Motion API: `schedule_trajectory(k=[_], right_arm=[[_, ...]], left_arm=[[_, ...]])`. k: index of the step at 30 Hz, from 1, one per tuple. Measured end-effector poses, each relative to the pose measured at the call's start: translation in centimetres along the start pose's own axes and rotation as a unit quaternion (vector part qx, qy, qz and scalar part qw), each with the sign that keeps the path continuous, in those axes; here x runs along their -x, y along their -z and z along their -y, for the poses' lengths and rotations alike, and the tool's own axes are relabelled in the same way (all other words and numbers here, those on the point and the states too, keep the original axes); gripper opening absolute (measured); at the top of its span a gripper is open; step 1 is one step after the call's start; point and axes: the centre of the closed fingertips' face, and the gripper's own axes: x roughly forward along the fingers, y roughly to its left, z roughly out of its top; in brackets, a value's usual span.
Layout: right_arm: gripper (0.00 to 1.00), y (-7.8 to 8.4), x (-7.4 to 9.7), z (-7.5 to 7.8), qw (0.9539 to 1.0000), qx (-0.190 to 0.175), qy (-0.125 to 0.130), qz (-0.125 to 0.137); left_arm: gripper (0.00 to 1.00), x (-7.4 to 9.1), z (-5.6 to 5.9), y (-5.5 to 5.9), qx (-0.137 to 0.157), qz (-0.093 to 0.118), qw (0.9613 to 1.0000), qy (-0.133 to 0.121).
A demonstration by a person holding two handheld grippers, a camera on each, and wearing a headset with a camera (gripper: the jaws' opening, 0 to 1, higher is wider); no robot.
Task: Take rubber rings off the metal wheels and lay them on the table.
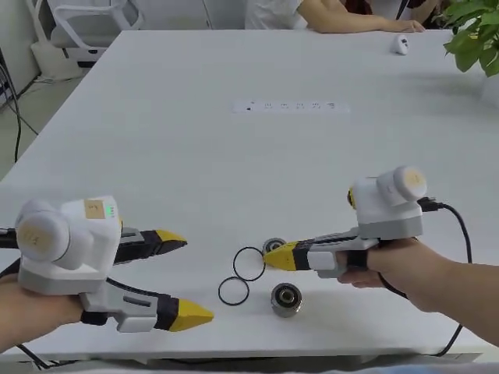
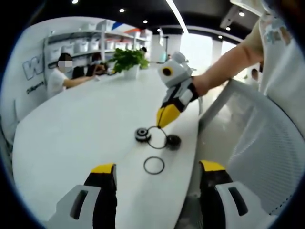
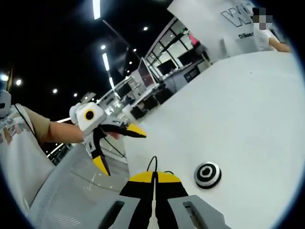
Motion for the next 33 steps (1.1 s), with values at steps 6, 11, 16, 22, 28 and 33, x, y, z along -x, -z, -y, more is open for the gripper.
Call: schedule_trajectory(k=[6,11,16,22,28,33], right_arm=[[0.0,0.3,-0.6,0.2,1.0,0.0,0.0,-0.008],[0.0,0.5,-1.1,0.2,0.9999,0.001,0.0,-0.014],[0.0,0.8,-1.5,0.3,0.9997,0.0,0.001,-0.022],[0.0,1.2,-2.0,0.3,0.9994,0.003,0.001,-0.033],[0.0,1.6,-2.3,0.5,0.999,0.0,0.005,-0.044],[0.0,2.1,-2.5,0.7,0.9985,-0.002,0.01,-0.053]], left_arm=[[0.71,0.2,-0.2,0.2,0.004,0.001,1.0,-0.005],[0.71,0.5,-0.3,0.2,0.003,0.003,0.9999,-0.01],[0.71,0.7,-0.3,0.3,0.006,0.004,0.9999,-0.014],[0.71,0.9,-0.3,0.4,0.01,0.005,0.9998,-0.016],[0.71,0.9,-0.1,0.6,0.011,0.003,0.9998,-0.016],[0.72,1.0,-0.1,0.7,0.011,0.002,0.9998,-0.016]])
